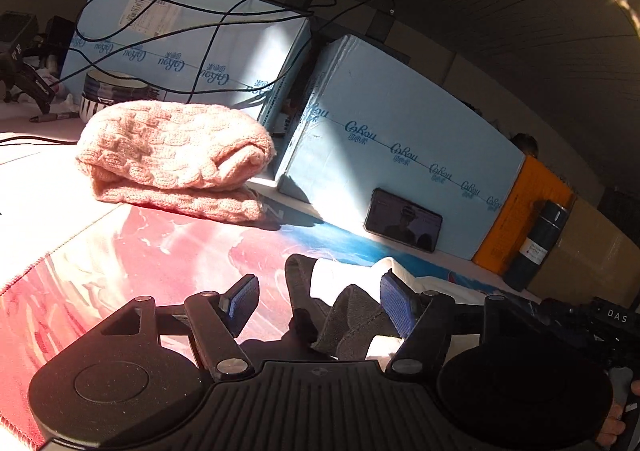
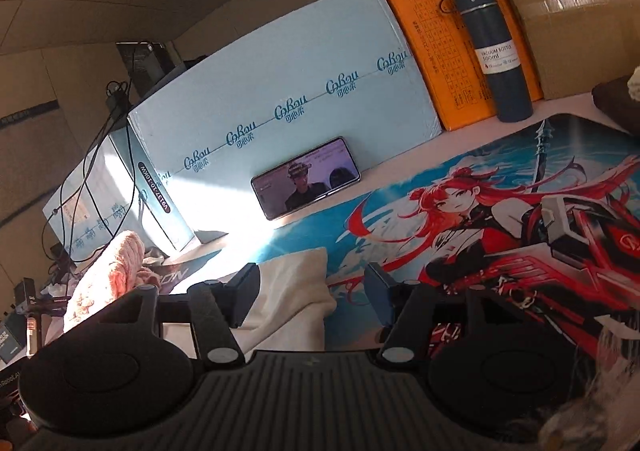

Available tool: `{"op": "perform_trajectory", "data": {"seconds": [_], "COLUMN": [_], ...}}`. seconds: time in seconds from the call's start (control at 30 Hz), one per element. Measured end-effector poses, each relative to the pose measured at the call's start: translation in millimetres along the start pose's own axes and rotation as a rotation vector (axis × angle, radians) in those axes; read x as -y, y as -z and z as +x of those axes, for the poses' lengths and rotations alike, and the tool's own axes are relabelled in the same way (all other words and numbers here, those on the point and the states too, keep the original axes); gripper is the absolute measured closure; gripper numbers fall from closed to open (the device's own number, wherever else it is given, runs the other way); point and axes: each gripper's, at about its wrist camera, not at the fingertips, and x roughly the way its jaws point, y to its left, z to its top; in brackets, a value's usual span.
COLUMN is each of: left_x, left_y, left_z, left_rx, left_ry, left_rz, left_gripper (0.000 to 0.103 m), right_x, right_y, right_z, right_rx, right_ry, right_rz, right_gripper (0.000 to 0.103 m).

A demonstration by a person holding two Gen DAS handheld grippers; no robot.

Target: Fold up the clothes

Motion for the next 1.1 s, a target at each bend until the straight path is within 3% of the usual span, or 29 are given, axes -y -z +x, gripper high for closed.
{"op": "perform_trajectory", "data": {"seconds": [0.07, 0.17, 0.33, 0.5, 0.6, 0.7, 0.9, 1.1], "left_x": [-9, -14, -13, -9, -6, 0, -4, 3], "left_y": [-7, -17, -29, -38, -41, -43, -36, -30], "left_z": [-2, 1, 13, 43, 66, 83, 121, 121], "left_rx": [0.009, 0.008, -0.029, -0.130, -0.199, -0.237, -0.364, -0.365], "left_ry": [-0.017, 0.011, 0.115, 0.252, 0.290, 0.326, 0.288, 0.271], "left_rz": [-0.025, -0.057, -0.076, -0.123, -0.124, -0.105, -0.124, -0.058], "left_gripper": [0.029, 0.024, 0.018, 0.016, 0.016, 0.016, 0.016, 0.015], "right_x": [-17, -49, -100, -142, -159, -162, -158, -145], "right_y": [2, 17, 44, 69, 80, 79, 74, 64], "right_z": [-8, -12, -13, -7, -2, 5, 20, 20], "right_rx": [0.027, -0.008, -0.130, -0.239, -0.273, -0.281, -0.307, -0.286], "right_ry": [-0.063, -0.194, -0.388, -0.494, -0.465, -0.427, -0.347, -0.373], "right_rz": [-0.110, -0.289, -0.497, -0.602, -0.675, -0.670, -0.622, -0.515], "right_gripper": [0.020, 0.012, 0.009, 0.007, 0.007, 0.007, 0.012, 0.049]}}
